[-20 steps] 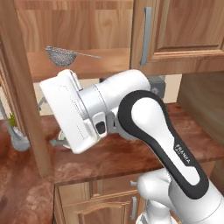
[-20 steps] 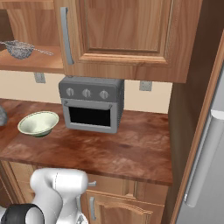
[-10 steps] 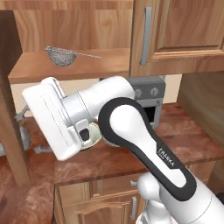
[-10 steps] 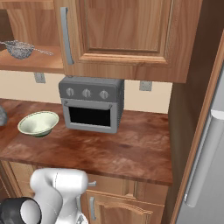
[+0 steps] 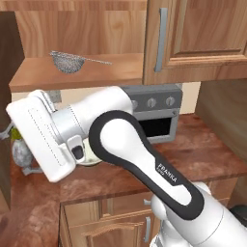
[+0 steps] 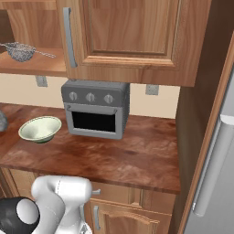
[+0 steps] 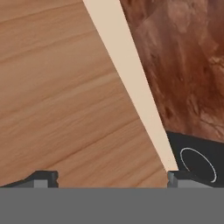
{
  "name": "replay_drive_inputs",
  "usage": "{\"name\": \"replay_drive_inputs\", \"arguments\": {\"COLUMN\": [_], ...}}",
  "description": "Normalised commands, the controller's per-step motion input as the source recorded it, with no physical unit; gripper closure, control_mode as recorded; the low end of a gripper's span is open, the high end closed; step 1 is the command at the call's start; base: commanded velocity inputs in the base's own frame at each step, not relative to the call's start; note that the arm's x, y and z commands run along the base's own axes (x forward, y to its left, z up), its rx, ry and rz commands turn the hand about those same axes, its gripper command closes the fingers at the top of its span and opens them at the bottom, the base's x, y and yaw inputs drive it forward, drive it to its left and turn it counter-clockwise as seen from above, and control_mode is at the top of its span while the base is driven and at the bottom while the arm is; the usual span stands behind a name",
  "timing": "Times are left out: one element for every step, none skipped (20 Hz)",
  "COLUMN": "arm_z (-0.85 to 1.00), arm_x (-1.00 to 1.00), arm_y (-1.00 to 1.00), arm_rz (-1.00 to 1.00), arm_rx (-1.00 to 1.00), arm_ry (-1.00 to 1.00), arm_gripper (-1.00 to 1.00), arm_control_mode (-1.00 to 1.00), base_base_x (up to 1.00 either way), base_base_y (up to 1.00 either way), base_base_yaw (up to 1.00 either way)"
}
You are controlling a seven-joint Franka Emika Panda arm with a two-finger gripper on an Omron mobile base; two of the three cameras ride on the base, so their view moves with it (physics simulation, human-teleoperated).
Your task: Open the cabinet and setup a tea strainer by placing it in the bowl upright.
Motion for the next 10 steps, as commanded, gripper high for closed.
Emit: {"name": "replay_drive_inputs", "arguments": {"arm_z": [-0.04,-0.04,-0.09,-0.11,-0.18,-0.18,-0.16,-0.09,-0.03,0.0], "arm_x": [0.0,0.0,0.0,0.0,0.0,0.0,0.0,0.0,0.0,0.02], "arm_y": [0.09,0.07,0.05,0.0,-0.1,-0.19,-0.3,-0.44,-0.56,-0.67], "arm_rz": [0.0,0.0,0.0,0.0,-0.03,-0.07,-0.09,-0.09,-0.07,-0.07], "arm_rx": [-0.02,-0.02,-0.03,-0.01,-0.01,-0.04,-0.05,-0.03,-0.03,-0.03], "arm_ry": [0.01,0.02,0.02,0.05,0.06,0.07,0.09,0.06,0.01,0.01], "arm_gripper": [-1.0,-1.0,-1.0,-1.0,-1.0,-1.0,-1.0,-1.0,-1.0,-1.0], "arm_control_mode": [-1.0,-1.0,-1.0,-1.0,-1.0,-1.0,-1.0,-1.0,-1.0,-1.0], "base_base_x": [0.0,0.0,0.0,0.0,0.0,0.0,0.0,0.0,0.0,0.0], "base_base_y": [0.0,0.0,0.0,0.0,0.0,0.0,0.0,0.0,0.0,0.0], "base_base_yaw": [0.0,0.0,0.0,0.0,0.0,0.0,0.0,0.0,0.0,0.0]}}
